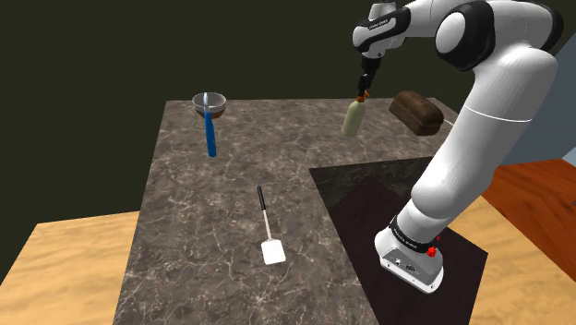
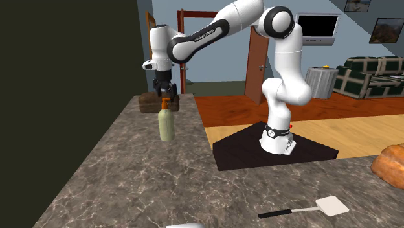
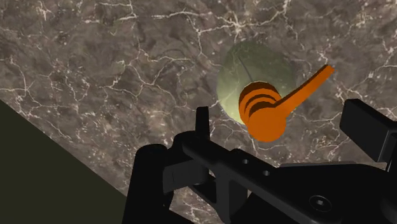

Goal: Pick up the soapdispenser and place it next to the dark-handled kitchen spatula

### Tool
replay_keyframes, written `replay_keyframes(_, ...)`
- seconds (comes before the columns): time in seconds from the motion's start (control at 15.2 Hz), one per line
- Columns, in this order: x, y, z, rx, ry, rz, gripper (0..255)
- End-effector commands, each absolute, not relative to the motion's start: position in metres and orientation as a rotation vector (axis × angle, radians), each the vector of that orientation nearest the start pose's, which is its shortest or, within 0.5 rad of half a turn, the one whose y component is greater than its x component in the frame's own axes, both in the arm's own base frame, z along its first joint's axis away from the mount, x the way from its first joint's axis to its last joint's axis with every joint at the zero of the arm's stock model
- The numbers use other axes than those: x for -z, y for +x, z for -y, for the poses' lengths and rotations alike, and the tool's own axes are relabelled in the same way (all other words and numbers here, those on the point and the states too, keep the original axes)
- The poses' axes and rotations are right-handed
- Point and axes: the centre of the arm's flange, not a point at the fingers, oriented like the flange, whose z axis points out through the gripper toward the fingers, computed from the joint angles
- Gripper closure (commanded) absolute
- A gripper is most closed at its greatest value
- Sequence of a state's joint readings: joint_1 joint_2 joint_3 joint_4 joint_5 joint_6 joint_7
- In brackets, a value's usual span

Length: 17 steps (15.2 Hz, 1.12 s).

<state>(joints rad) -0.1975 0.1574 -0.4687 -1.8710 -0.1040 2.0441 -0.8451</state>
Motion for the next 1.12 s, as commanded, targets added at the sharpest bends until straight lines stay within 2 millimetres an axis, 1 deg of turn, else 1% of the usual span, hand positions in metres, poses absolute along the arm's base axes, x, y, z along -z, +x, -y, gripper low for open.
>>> replay_keyframes(0.0,-0.432,0.475,0.369,-0.148,-3.257,0.379,0)
replay_keyframes(0.2,-0.413,0.473,0.372,-0.148,-3.257,0.379,0)
replay_keyframes(0.73,-0.413,0.473,0.372,-0.148,-3.257,0.379,0)
replay_keyframes(0.79,-0.413,0.473,0.372,-0.148,-3.257,0.379,255)
replay_keyframes(1.06,-0.413,0.473,0.372,-0.148,-3.257,0.379,255)
